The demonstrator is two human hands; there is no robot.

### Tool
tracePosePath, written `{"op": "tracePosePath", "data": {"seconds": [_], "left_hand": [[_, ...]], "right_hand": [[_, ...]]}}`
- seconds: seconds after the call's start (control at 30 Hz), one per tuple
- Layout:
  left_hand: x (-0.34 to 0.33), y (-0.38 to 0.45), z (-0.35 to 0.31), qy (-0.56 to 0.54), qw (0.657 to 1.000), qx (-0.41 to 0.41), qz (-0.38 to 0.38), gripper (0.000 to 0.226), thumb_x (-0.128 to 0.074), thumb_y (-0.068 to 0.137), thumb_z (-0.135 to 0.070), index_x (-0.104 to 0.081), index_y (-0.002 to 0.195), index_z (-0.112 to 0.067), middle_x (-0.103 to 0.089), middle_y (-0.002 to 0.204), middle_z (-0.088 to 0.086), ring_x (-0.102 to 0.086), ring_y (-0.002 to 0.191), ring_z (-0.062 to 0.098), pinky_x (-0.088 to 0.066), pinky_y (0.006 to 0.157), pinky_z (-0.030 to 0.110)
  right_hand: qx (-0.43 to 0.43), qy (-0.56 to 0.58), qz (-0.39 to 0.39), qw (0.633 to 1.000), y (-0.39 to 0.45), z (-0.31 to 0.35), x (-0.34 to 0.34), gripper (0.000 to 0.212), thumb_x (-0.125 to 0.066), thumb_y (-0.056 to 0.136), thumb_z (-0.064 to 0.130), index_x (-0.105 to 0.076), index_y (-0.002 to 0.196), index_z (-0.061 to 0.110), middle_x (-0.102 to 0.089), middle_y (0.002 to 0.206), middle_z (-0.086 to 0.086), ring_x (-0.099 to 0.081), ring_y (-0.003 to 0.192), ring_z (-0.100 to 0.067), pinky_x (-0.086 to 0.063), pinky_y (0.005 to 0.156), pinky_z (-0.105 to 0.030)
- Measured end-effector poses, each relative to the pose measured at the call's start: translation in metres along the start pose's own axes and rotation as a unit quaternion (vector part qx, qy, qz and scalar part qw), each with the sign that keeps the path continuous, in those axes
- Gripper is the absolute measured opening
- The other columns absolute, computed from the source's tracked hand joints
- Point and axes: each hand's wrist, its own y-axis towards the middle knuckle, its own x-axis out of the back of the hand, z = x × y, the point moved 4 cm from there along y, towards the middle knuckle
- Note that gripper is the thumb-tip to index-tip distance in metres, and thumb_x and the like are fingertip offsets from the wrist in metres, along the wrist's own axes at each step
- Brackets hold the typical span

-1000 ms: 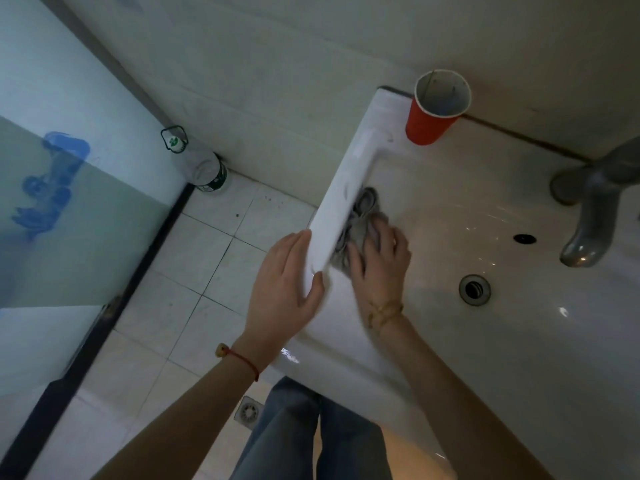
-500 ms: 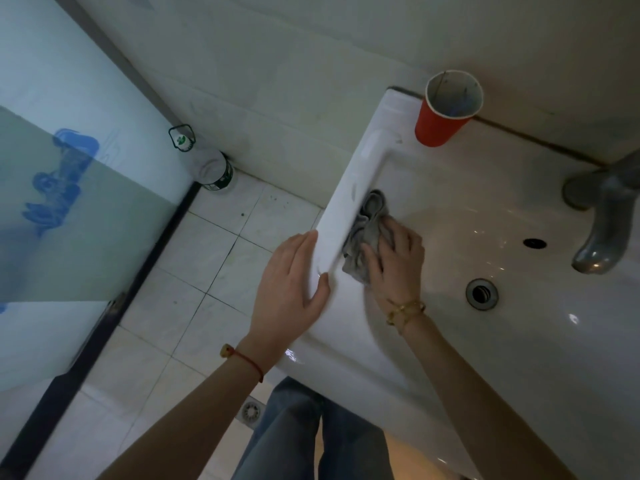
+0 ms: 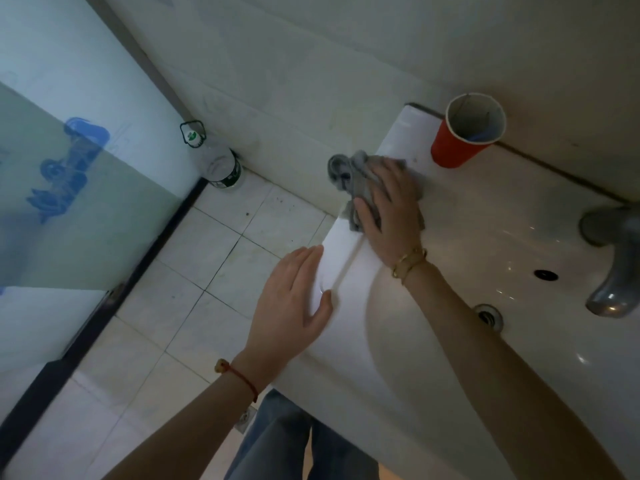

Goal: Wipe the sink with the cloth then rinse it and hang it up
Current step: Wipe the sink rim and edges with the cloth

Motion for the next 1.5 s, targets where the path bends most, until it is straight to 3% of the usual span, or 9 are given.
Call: {"op": "tracePosePath", "data": {"seconds": [0.13,0.33,0.53,0.7,0.87,0.97,1.17,1.33,1.5], "left_hand": [[0.001,0.001,-0.001,0.003,1.0,-0.005,-0.006,0.061,-0.05,0.097,-0.039,-0.04,0.15,-0.011,-0.05,0.148,0.005,-0.041,0.139,0.017,-0.028,0.12,0.032],[0.0,0.001,-0.001,-0.001,1.0,-0.012,-0.009,0.06,-0.052,0.097,-0.036,-0.041,0.15,-0.009,-0.05,0.148,0.006,-0.043,0.139,0.02,-0.035,0.118,0.041],[-0.001,0.0,0.001,-0.001,1.0,-0.01,-0.011,0.06,-0.054,0.097,-0.036,-0.04,0.15,-0.01,-0.049,0.149,0.005,-0.041,0.141,0.018,-0.033,0.119,0.039],[0.003,0.001,-0.001,-0.004,0.999,-0.022,-0.033,0.059,-0.059,0.095,-0.031,-0.045,0.147,-0.007,-0.052,0.147,0.006,-0.044,0.14,0.021,-0.028,0.122,0.033],[0.003,0.001,-0.001,-0.001,0.999,-0.018,-0.03,0.06,-0.06,0.095,-0.032,-0.045,0.147,-0.007,-0.052,0.146,0.005,-0.044,0.139,0.02,-0.023,0.122,0.028],[0.003,0.0,-0.001,-0.002,0.999,-0.019,-0.035,0.059,-0.061,0.095,-0.032,-0.046,0.146,-0.007,-0.053,0.146,0.005,-0.044,0.139,0.02,-0.025,0.122,0.029],[0.004,0.001,-0.001,0.002,0.999,-0.024,-0.034,0.059,-0.061,0.095,-0.03,-0.046,0.146,-0.006,-0.053,0.145,0.006,-0.044,0.139,0.021,-0.023,0.122,0.027],[0.003,0.002,-0.002,0.004,0.999,-0.027,-0.035,0.059,-0.059,0.095,-0.032,-0.046,0.146,-0.005,-0.053,0.146,0.008,-0.044,0.139,0.022,-0.026,0.122,0.032],[0.007,-0.002,-0.003,0.017,0.999,-0.02,-0.04,0.059,-0.053,0.097,-0.038,-0.045,0.147,-0.008,-0.052,0.146,0.006,-0.042,0.14,0.02,-0.02,0.124,0.03]], "right_hand": [[0.087,-0.019,0.087,0.992,-0.003,-0.01,0.003,0.048,-0.045,0.097,0.033,-0.047,0.138,0.009,-0.045,0.145,-0.012,-0.033,0.139,-0.029,-0.024,0.118,-0.046],[-0.004,-0.028,0.017,0.999,0.036,-0.007,0.003,0.045,-0.047,0.098,0.037,-0.054,0.131,0.008,-0.057,0.129,-0.013,-0.05,0.124,-0.029,-0.04,0.107,-0.046],[0.146,-0.056,0.117,0.981,0.01,-0.007,0.007,0.044,-0.048,0.095,0.034,-0.054,0.13,0.008,-0.055,0.134,-0.016,-0.046,0.128,-0.033,-0.033,0.112,-0.043],[0.042,-0.09,0.058,0.993,0.068,-0.03,0.015,0.05,-0.04,0.097,0.034,-0.051,0.133,0.001,-0.057,0.126,-0.022,-0.052,0.119,-0.036,-0.041,0.106,-0.043],[0.046,0.017,0.07,0.996,0.015,-0.012,0.015,0.049,-0.045,0.097,0.026,-0.042,0.14,0.004,-0.046,0.14,-0.016,-0.045,0.128,-0.028,-0.037,0.111,-0.039],[0.089,-0.043,0.088,0.991,0.023,-0.023,0.022,0.048,-0.041,0.098,0.028,-0.046,0.138,0.002,-0.048,0.137,-0.022,-0.048,0.125,-0.035,-0.038,0.11,-0.043],[-0.002,-0.025,0.024,0.999,0.056,-0.028,0.014,0.051,-0.045,0.097,0.029,-0.045,0.139,0.001,-0.051,0.134,-0.02,-0.049,0.121,-0.032,-0.037,0.107,-0.036],[0.038,0.083,0.122,0.988,-0.02,0.012,0.009,0.061,-0.056,0.09,0.04,-0.037,0.144,0.019,-0.043,0.142,-0.009,-0.042,0.129,-0.023,-0.04,0.109,-0.041],[0.093,0.0,0.133,0.987,-0.002,0.005,0.003,0.05,-0.049,0.093,0.042,-0.052,0.134,0.013,-0.047,0.141,-0.014,-0.04,0.132,-0.031,-0.036,0.11,-0.052]]}}
